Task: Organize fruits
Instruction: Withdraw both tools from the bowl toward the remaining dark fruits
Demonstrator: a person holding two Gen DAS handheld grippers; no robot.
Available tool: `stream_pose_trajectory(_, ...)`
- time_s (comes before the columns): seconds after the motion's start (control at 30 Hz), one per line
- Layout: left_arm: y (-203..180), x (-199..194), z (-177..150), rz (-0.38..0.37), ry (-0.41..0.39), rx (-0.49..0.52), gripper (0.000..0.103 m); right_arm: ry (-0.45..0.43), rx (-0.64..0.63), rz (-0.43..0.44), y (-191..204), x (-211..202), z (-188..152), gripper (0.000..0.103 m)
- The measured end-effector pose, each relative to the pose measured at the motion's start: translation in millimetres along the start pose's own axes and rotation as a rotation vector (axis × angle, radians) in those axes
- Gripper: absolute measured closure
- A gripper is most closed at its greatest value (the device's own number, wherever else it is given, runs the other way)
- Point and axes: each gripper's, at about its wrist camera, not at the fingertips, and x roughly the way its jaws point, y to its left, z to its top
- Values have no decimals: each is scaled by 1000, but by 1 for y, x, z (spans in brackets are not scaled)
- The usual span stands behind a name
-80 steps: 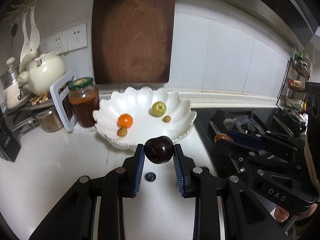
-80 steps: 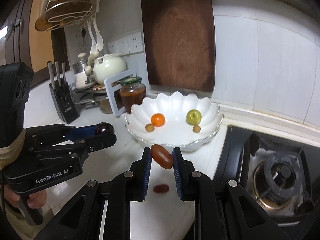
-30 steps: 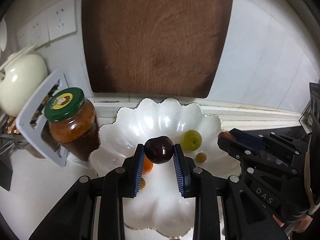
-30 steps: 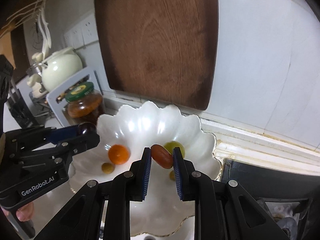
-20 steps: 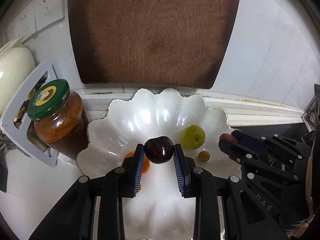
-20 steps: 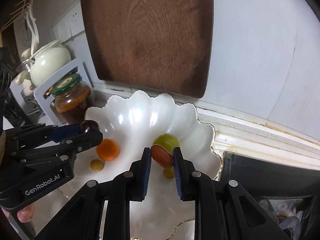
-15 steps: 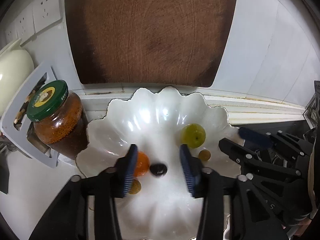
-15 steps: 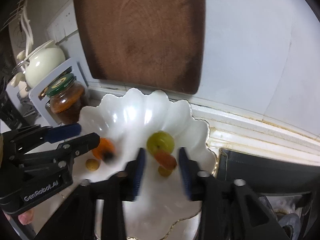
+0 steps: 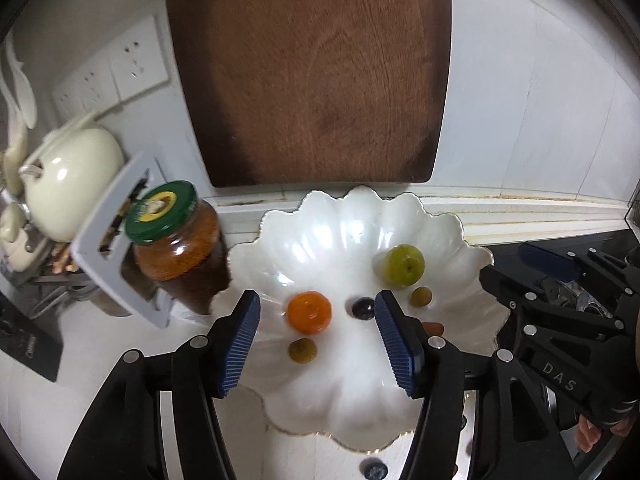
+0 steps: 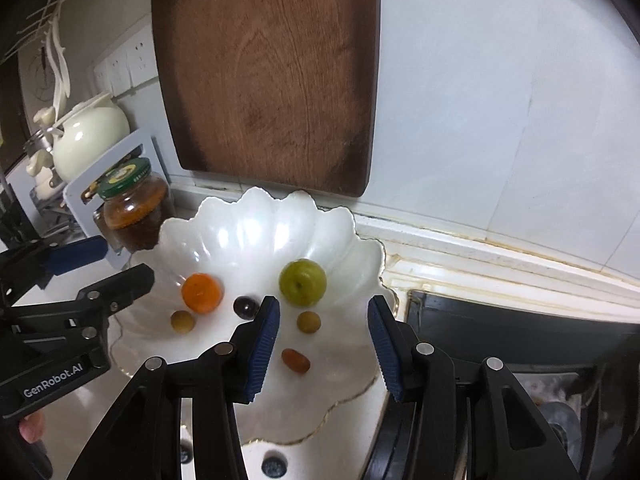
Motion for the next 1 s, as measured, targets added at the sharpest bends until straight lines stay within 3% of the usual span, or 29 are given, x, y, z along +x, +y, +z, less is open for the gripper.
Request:
stream_pose_trajectory(0.43, 2, -66, -14, 8, -119, 17, 41, -106, -28, 3, 14, -66, -9, 56)
stream_pose_trajectory(1.0, 6, -121, -55, -3, -185, -5, 38, -208, -60, -8, 32, -130, -45, 56)
